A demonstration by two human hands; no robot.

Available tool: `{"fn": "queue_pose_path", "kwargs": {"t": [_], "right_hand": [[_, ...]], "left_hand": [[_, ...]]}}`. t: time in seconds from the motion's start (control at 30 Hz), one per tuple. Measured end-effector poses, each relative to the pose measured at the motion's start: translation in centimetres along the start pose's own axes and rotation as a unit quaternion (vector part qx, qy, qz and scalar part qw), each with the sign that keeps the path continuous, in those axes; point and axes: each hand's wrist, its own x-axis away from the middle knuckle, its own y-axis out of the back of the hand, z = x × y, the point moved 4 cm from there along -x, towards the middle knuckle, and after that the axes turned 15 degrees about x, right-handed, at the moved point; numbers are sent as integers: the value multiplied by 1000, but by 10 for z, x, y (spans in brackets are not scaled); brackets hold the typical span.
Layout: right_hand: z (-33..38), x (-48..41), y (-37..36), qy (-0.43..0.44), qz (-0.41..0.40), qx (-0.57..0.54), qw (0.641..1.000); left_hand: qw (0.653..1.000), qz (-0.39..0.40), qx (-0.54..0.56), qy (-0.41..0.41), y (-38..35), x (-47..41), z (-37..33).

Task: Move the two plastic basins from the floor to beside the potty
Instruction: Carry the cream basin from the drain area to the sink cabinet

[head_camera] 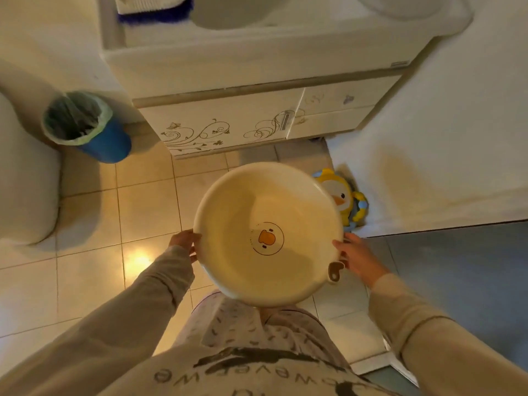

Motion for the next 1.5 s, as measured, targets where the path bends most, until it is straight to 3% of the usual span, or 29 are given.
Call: {"fn": "queue_pose_path", "kwargs": {"t": [0.23, 0.5, 0.77, 0.93, 1.2, 1.5], "right_hand": [[30, -30, -5, -25, 32, 14, 999], [28, -113, -27, -67, 87, 91, 990], [-4, -240, -68, -100, 101, 130, 981], [-35, -340, -110, -133, 102, 129, 977], [-35, -476, -163, -92, 65, 119, 986], [58, -608, -175, 57, 0, 90, 994]], "left_hand": [[1000, -13, -7, -5, -12, -17, -16], [997, -70, 2, 32, -13, -74, 17], [993, -95, 5, 67, -22, -207, 66], [995, -45, -28, 84, -40, -312, 79], [1000, -11, -14, 10, -79, -443, 68], [992, 52, 80, -87, -155, -555, 7]]}}
